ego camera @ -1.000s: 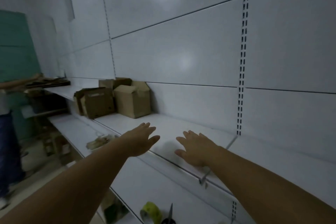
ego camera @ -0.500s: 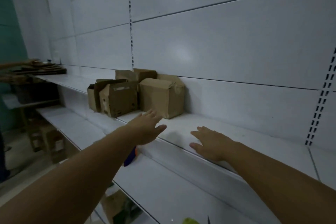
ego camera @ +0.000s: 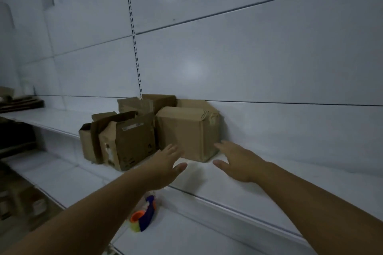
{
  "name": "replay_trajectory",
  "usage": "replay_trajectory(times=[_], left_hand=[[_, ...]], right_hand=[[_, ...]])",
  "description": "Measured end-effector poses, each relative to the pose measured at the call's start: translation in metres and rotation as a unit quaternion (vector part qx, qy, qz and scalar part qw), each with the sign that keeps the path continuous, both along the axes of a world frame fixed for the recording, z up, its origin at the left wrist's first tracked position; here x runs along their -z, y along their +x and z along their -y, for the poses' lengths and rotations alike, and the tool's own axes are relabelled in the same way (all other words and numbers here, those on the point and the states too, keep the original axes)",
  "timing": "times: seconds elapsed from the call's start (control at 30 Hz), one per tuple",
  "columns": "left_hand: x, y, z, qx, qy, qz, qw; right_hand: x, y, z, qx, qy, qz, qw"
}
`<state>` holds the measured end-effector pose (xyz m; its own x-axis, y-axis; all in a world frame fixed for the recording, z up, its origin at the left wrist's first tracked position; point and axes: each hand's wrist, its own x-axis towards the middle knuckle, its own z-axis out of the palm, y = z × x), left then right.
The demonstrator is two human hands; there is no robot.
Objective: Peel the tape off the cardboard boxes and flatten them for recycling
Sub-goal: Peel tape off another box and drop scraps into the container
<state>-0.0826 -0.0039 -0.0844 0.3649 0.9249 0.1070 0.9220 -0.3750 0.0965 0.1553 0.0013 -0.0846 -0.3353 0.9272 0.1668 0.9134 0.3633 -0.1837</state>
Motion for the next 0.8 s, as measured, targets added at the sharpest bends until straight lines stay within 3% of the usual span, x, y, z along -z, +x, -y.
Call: replay_trajectory(times=[0.07,0.17,0.27,0.47,0.6,0.7,0.8], left_hand=[[-0.006,-0.012,-0.013,0.005,0.016,-0.023,1.000],[-0.018,-0.029,-0.033,-0.004,0.038,0.010,0.999],[-0.021,-0.039,-0.051,0.006,0.043,0.037,0.998],[-0.010,-0.044,-0.081,0.045,0.060,0.094,0.993],[-0.001,-0.052,-0.101,0.073,0.013,0.177,0.981],[0.008,-0.061,-0.114,0.088,-0.032,0.217,0.972],[0.010,-0.065,-0.122,0.151,-0.029,0.325,0.933]], right_hand=[[-0.004,-0.008,-0.028,0.003,0.026,-0.067,0.997],[-0.013,-0.025,-0.063,0.018,0.075,-0.162,0.984],[-0.028,-0.041,-0.086,0.023,0.119,-0.191,0.974],[-0.050,-0.071,-0.124,0.054,0.148,-0.085,0.984],[-0.053,-0.076,-0.143,0.117,0.083,-0.083,0.986],[-0.061,-0.080,-0.135,0.145,0.094,-0.033,0.984],[-0.076,-0.076,-0.124,0.208,0.119,0.025,0.971]])
